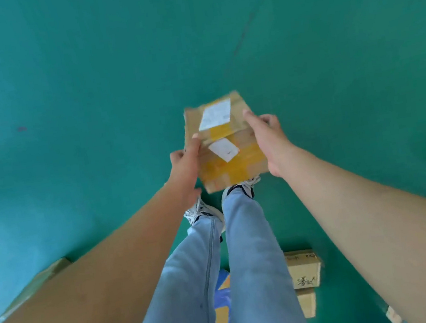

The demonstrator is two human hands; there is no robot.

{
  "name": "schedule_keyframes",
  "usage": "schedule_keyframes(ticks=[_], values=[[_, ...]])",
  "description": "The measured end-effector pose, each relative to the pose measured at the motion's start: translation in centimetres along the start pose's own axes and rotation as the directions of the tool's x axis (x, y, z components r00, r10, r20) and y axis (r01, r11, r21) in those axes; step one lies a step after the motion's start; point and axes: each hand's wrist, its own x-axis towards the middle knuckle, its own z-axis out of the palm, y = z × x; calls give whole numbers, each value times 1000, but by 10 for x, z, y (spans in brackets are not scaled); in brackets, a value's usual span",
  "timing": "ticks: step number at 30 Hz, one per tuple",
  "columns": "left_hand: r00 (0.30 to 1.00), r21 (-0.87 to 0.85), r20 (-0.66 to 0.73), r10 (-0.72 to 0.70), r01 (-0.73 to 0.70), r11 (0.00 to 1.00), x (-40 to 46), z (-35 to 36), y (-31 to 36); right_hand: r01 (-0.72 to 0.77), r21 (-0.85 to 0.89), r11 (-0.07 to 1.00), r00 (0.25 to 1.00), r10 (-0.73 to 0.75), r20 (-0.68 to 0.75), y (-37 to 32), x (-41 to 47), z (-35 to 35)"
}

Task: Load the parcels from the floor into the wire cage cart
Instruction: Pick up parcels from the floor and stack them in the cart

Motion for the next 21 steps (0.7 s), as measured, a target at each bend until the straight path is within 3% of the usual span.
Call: schedule_keyframes(ticks=[3, 11, 16, 21], values=[[997, -6, 44, 70, -70, 998, -87, 11, 12, -46, 131, 990, 999, 45, 10, -7, -76, -41], [977, 264, 139, 162, -195, 945, -309, 21, 37, -1, 499, 867, 997, 40, -67, 9, -303, -113], [935, 452, 317, 161, -298, 841, -424, 8, 18, 61, 678, 733, 994, 19, -110, 37, -440, -135], [906, 605, 421, 53, -324, 728, -508, 3, -25, 63, 840, 540, 990, 70, -120, 100, -535, -139]])
